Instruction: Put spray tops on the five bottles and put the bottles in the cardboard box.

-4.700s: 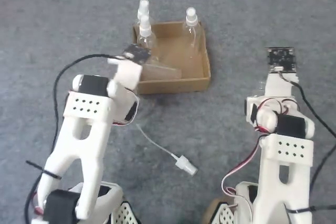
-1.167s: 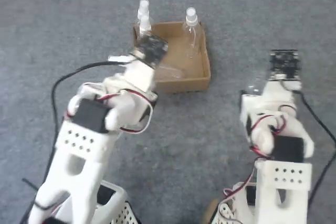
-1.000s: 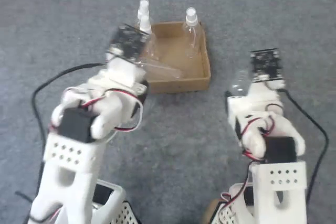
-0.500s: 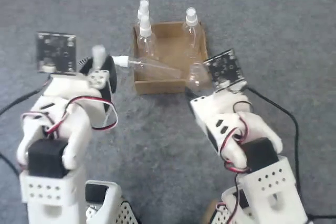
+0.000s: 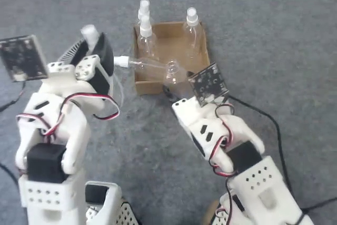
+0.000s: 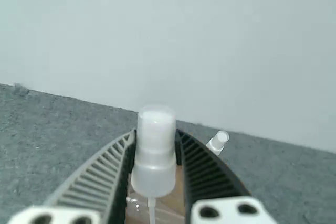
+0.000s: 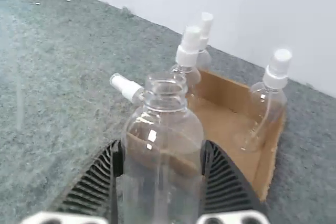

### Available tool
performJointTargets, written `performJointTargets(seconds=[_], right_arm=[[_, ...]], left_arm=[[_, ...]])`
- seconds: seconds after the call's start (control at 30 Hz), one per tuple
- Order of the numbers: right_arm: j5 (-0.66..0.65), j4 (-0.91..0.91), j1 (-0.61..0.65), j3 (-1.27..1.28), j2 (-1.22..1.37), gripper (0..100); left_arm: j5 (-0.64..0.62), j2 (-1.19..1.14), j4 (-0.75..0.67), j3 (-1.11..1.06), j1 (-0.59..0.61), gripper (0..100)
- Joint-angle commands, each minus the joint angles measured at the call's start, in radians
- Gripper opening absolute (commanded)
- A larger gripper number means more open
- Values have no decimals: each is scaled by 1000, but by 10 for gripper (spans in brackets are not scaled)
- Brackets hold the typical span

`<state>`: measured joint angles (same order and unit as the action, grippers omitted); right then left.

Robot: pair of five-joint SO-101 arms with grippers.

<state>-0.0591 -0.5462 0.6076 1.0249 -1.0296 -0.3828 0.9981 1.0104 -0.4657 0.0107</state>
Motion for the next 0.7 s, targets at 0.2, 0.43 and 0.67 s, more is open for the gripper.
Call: performJointTargets(seconds=[0.2,0.43,0.67], right_arm=[[0,219,58,121,-22,7],[-120,328,143,236,-22,7],[-118,343,150,256,-22,7]], left_arm=[[-71,23,-150,12,-3,11],[-121,23,-187,12,-5,11],[-121,23,-187,12,-104,11]])
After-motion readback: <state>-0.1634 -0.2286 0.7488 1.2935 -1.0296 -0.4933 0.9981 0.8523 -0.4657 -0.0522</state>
